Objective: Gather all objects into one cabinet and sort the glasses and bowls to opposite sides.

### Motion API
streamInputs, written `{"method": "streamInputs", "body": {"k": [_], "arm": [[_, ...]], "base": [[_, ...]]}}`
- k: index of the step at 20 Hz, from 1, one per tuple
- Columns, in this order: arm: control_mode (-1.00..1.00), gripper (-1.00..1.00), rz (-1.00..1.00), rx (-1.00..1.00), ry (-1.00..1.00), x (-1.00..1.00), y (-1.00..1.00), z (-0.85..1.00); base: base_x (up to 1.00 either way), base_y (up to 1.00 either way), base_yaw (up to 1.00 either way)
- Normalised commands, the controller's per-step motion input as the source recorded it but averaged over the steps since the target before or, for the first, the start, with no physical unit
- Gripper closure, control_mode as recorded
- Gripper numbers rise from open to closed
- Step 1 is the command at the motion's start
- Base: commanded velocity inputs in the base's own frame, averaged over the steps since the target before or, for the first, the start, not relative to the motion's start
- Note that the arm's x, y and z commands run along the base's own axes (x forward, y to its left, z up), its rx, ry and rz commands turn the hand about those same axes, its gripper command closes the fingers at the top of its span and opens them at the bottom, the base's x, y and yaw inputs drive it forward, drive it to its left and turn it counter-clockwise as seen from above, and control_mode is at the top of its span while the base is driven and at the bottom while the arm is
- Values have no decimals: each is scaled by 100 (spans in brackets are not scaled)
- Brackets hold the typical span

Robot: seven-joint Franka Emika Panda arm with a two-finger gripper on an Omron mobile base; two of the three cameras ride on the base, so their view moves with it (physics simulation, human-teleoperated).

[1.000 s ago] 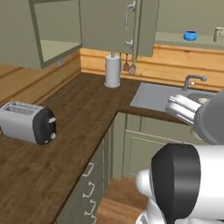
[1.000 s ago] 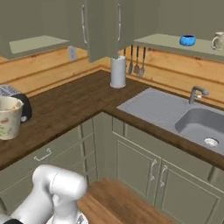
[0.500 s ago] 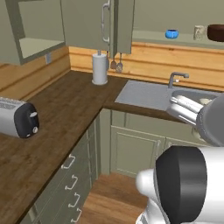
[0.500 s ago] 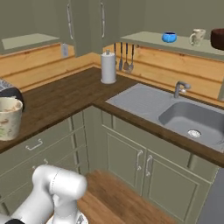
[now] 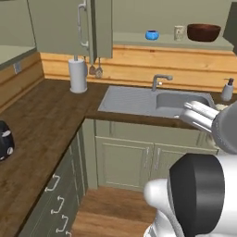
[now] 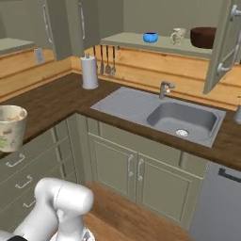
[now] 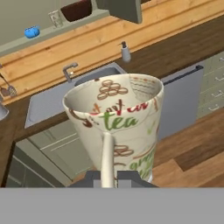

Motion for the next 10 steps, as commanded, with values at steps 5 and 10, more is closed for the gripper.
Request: {"method": "streamInputs", "body": {"k": [5, 10], "arm": [[100, 100, 0, 0, 0, 0, 0, 0], [100, 100, 0, 0, 0, 0, 0, 0]], "base": [[3, -43, -5], [29, -60, 0]]}}
